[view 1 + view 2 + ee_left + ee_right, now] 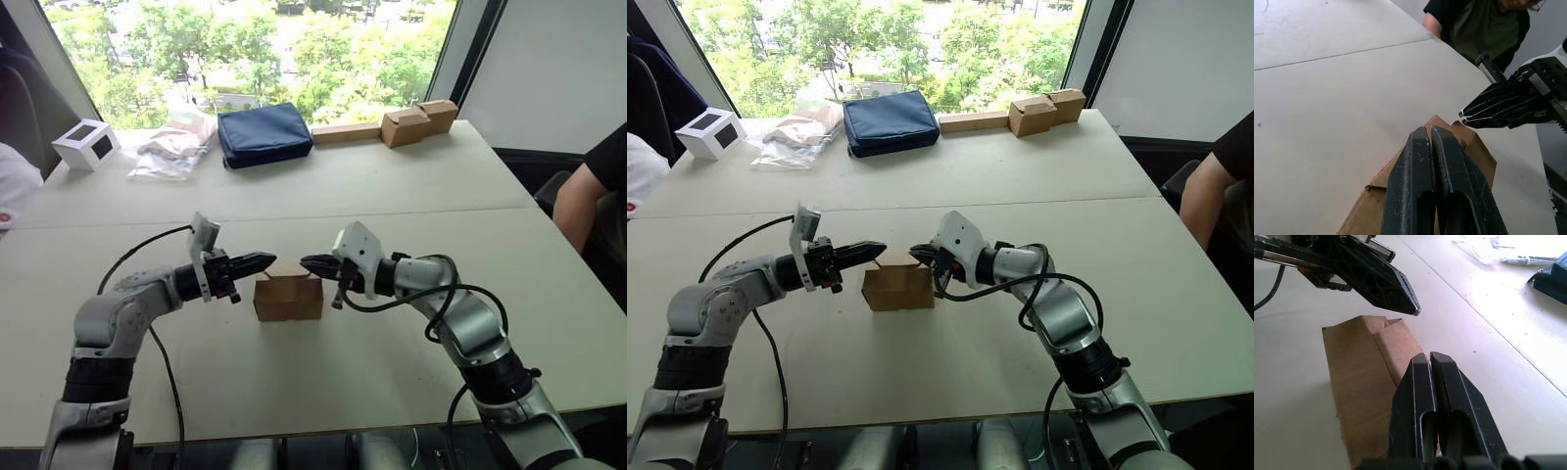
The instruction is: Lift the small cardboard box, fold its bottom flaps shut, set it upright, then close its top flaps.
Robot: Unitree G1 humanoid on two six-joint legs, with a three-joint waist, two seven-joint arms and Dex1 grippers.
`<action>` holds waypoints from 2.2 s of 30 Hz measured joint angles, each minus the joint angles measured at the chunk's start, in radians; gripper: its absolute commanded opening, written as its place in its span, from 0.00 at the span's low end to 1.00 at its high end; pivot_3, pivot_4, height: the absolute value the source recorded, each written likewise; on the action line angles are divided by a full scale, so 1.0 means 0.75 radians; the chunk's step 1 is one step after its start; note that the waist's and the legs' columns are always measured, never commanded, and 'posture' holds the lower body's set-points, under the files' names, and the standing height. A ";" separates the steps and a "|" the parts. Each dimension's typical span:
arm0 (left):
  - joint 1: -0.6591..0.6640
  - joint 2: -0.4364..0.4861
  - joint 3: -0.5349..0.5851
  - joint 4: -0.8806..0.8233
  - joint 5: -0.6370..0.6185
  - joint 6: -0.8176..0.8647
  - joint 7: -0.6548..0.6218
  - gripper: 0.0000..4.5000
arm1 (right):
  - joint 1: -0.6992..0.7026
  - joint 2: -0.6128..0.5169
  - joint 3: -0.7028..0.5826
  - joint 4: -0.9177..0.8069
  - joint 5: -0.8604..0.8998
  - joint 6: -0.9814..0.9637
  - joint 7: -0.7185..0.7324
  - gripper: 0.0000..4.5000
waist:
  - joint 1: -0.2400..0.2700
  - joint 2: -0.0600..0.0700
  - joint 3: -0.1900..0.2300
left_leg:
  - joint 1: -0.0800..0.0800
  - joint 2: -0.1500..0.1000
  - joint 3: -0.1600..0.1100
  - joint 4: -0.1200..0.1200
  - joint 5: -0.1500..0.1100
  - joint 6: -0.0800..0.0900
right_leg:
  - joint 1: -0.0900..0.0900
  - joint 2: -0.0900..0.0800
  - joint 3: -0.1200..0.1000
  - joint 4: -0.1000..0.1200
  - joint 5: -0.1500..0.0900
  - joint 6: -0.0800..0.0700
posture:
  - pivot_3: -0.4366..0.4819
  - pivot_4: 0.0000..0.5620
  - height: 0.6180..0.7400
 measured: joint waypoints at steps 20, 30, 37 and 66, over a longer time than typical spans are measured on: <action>0.055 0.031 -0.150 -0.088 0.127 -0.110 0.019 0.02 | -0.035 0.003 0.186 0.061 -0.149 -0.065 0.031 0.01 | 0.000 0.000 0.000 | 0.000 0.000 0.000 -0.002 0.000 0.000 | 0.001 0.000 0.000 -0.003 0.000 0.000 | 0.48 0.27 0.98; 0.093 0.062 0.040 -0.219 -0.083 0.050 0.077 0.02 | -0.016 0.058 -0.001 0.045 -0.019 -0.044 -0.019 0.01 | -0.001 0.000 0.000 | 0.000 0.000 0.000 -0.003 0.000 0.000 | 0.000 -0.001 0.001 -0.004 0.000 0.000 | 0.48 0.27 0.98; 0.364 0.235 0.214 -0.407 -0.118 0.060 0.099 0.02 | 0.081 0.041 -0.336 -0.148 0.275 0.122 -0.070 0.01 | 0.000 0.001 0.000 | 0.002 0.000 0.000 -0.017 0.002 -0.004 | 0.001 -0.003 0.000 -0.013 0.000 -0.001 | 0.48 0.27 0.98; 0.805 0.278 0.305 -0.353 -0.116 0.001 0.063 0.02 | 0.619 -0.341 -0.436 -0.236 0.477 0.236 0.036 0.01 | 0.006 0.003 0.000 | 0.002 0.001 0.001 -0.018 0.001 -0.002 | 0.003 -0.006 0.000 -0.019 -0.002 -0.008 | 0.48 0.27 0.98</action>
